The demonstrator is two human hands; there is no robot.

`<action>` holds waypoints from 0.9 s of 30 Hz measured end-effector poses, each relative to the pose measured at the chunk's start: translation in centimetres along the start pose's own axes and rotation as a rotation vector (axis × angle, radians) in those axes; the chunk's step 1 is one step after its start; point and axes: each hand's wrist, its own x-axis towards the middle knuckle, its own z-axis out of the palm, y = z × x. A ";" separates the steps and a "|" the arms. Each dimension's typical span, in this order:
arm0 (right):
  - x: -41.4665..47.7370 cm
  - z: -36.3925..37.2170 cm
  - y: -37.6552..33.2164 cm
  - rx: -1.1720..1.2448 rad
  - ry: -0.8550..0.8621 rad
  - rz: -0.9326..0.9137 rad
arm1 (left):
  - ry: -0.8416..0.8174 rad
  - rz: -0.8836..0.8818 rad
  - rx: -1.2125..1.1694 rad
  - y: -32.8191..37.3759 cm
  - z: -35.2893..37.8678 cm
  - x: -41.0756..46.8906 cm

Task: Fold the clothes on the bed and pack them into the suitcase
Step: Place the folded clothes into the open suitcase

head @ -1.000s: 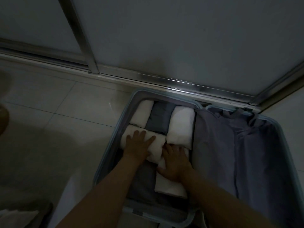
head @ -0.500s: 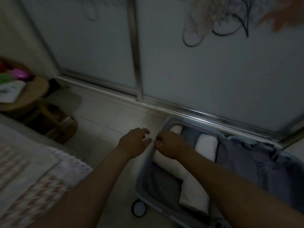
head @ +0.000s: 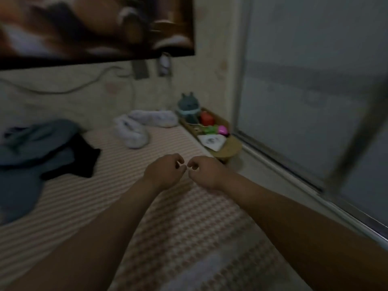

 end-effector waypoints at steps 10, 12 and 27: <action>19.0 16.5 -21.8 -0.010 -0.230 -0.304 | 0.141 -0.334 0.228 -29.3 -10.2 -2.9; 21.4 19.2 -24.7 0.009 -0.274 -0.374 | 0.131 -0.419 0.288 -33.4 -11.2 -3.7; 35.6 27.5 -35.7 -0.240 0.055 -0.603 | 0.311 -0.532 0.236 -46.6 -15.1 -5.4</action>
